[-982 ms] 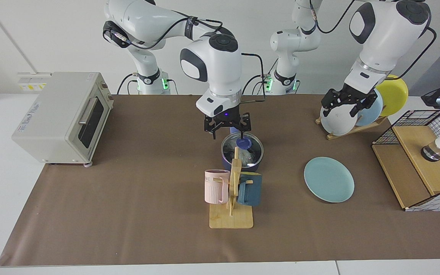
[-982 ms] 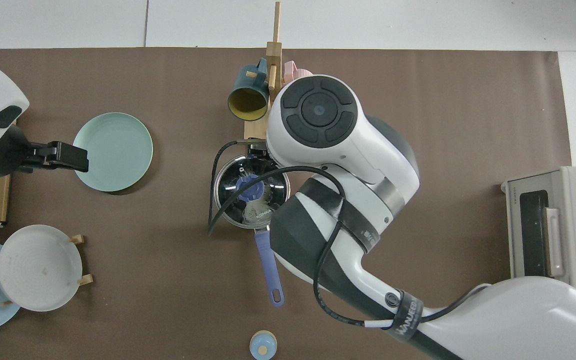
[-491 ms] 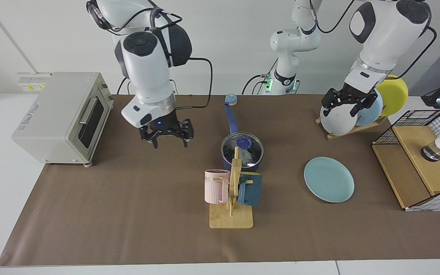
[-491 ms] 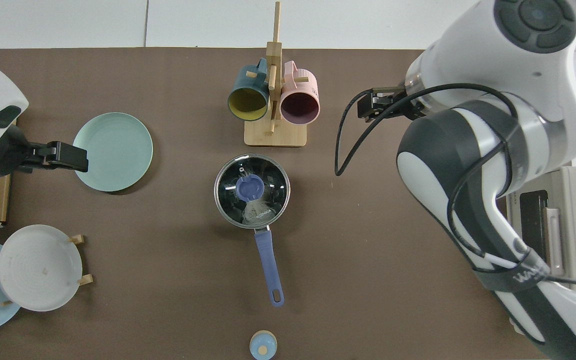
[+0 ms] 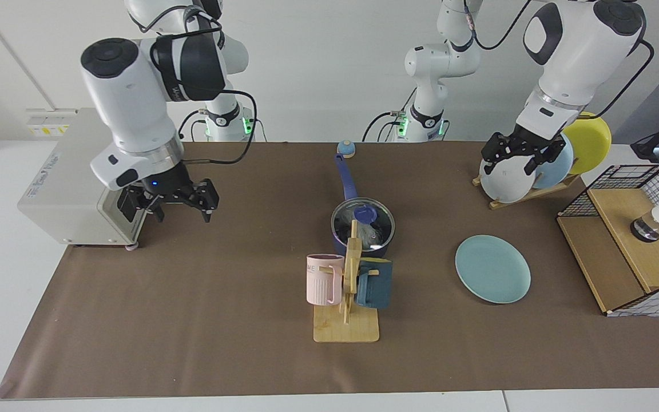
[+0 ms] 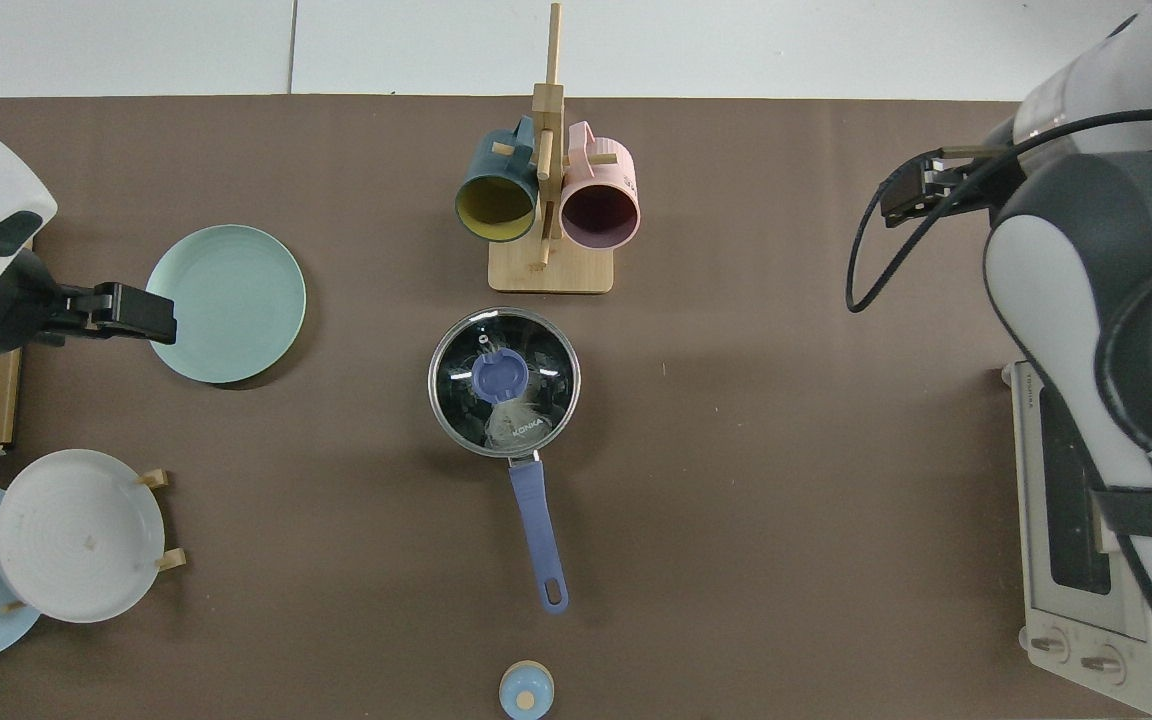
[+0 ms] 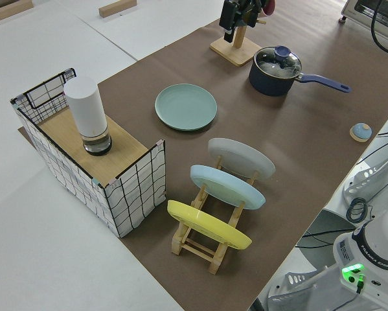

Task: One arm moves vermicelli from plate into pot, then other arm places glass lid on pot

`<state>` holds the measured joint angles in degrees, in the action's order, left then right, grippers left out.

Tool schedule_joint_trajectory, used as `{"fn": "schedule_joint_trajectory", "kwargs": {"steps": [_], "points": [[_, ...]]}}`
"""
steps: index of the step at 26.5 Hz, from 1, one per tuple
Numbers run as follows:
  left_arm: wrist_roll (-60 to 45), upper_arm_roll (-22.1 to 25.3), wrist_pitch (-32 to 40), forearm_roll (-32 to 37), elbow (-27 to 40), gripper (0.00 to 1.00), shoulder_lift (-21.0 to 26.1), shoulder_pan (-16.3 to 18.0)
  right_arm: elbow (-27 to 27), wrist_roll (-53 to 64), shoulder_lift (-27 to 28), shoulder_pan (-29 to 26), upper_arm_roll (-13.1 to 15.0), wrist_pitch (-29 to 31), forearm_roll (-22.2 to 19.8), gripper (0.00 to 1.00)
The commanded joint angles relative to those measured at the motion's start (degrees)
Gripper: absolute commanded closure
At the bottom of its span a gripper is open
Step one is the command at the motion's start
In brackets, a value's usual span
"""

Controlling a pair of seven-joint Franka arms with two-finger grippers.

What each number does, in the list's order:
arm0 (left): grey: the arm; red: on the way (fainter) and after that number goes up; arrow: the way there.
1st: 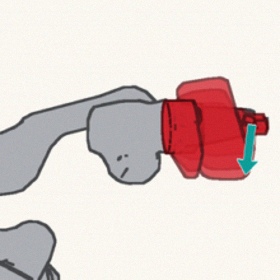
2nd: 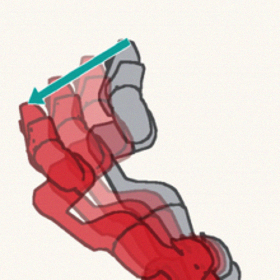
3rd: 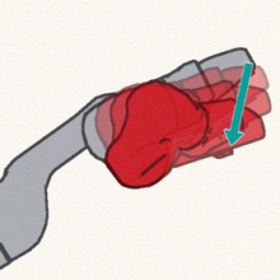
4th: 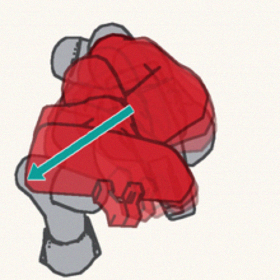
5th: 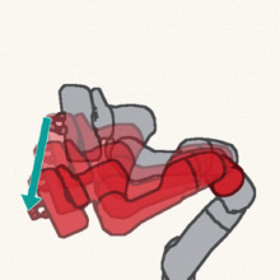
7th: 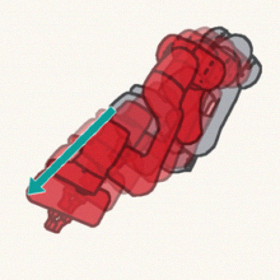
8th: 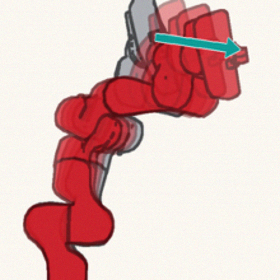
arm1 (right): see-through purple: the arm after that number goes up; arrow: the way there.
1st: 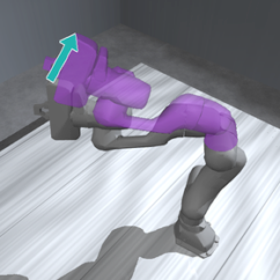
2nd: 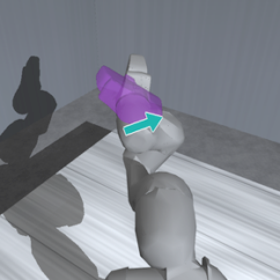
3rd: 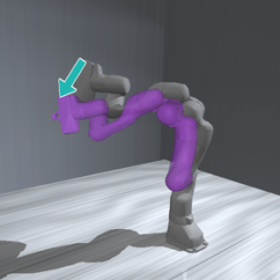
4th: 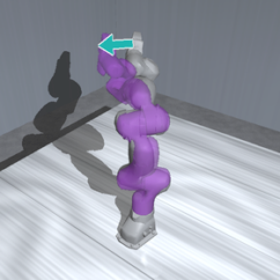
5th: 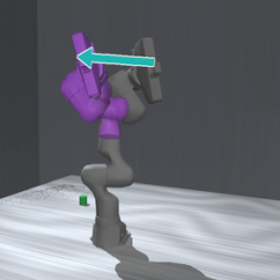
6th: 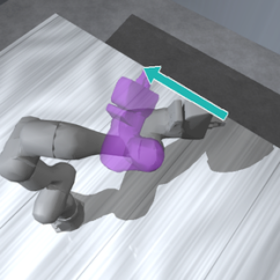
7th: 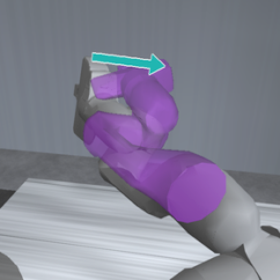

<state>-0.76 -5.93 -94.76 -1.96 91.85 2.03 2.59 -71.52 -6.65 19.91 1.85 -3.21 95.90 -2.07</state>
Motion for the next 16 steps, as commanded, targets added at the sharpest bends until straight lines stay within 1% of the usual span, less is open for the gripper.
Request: {"fn": "schedule_joint_trajectory", "kwargs": {"steps": [1,3,6,11,13,16], "points": [[0.23,0.04,-0.16,0.38,0.35,0.0,-0.8,0.13,-5.65,5.59,-6.45,0.26,3.64,-0.37,2.25,0.0],[0.23,0.04,-0.16,0.29,0.35,0.0,-0.8,0.13,-6.17,7.78,-7.77,0.08,4.52,-0.98,2.16,0.0],[0.23,0.04,-0.16,0.38,0.35,0.0,-0.8,0.13,-8.01,11.74,-10.14,-0.36,6.01,-3.61,2.68,0.0],[0.14,0.04,-0.16,0.29,0.35,0.0,-0.8,0.13,-16.79,11.83,-18.4,-0.62,6.28,-0.29,2.42,0.0],[0.23,0.04,-0.16,0.38,0.35,0.0,-0.8,0.13,-19.7,11.83,-20.86,-0.71,6.28,0.77,2.51,0.0],[0.23,0.04,-0.16,0.29,0.35,0.0,-0.8,0.13,-22.34,11.75,-23.33,-0.89,6.37,1.04,2.69,0.0]]}}
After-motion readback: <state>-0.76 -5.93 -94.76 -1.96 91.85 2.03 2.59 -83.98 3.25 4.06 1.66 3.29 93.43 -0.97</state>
